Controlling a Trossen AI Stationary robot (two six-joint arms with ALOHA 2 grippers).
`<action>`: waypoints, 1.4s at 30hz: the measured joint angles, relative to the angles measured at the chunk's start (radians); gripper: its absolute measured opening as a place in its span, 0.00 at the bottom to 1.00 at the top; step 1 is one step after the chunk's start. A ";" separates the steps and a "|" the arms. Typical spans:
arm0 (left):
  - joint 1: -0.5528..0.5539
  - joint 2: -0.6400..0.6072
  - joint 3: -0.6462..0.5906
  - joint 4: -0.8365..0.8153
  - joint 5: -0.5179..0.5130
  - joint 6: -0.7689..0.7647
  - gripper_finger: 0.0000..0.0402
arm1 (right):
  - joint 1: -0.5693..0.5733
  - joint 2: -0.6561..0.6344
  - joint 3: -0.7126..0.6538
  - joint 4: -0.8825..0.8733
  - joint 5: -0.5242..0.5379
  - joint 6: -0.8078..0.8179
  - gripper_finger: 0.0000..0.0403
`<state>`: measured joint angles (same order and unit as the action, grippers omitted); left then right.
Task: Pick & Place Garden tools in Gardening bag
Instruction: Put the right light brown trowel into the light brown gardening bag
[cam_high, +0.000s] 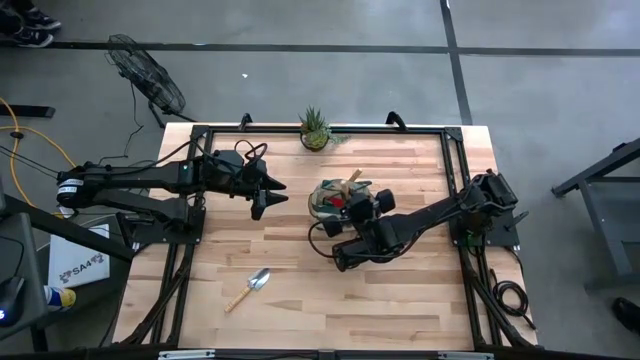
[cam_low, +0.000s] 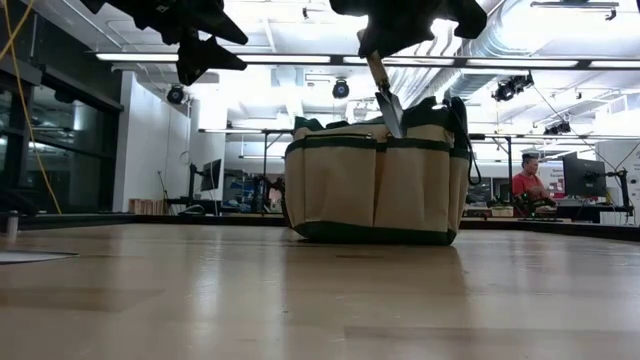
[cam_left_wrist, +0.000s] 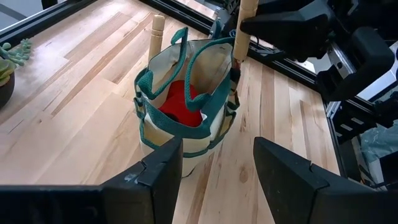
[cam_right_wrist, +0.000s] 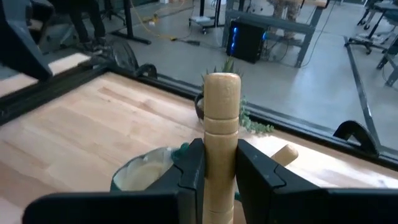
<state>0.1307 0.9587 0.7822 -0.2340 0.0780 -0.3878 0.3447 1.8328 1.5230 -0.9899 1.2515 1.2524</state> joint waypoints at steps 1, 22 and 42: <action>0.000 0.000 0.000 0.000 0.000 0.000 0.48 | 0.000 0.000 0.000 0.000 -0.013 -0.002 0.13; 0.000 0.000 0.000 0.000 0.000 0.000 0.48 | 0.000 0.000 0.000 -0.086 -0.144 -0.015 0.25; 0.000 0.000 0.000 0.000 0.000 0.000 0.48 | -0.009 -0.037 0.000 -0.085 -0.251 -0.017 0.20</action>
<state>0.1310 0.9585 0.7822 -0.2344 0.0781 -0.3873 0.3355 1.7962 1.5234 -1.0745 1.0010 1.2358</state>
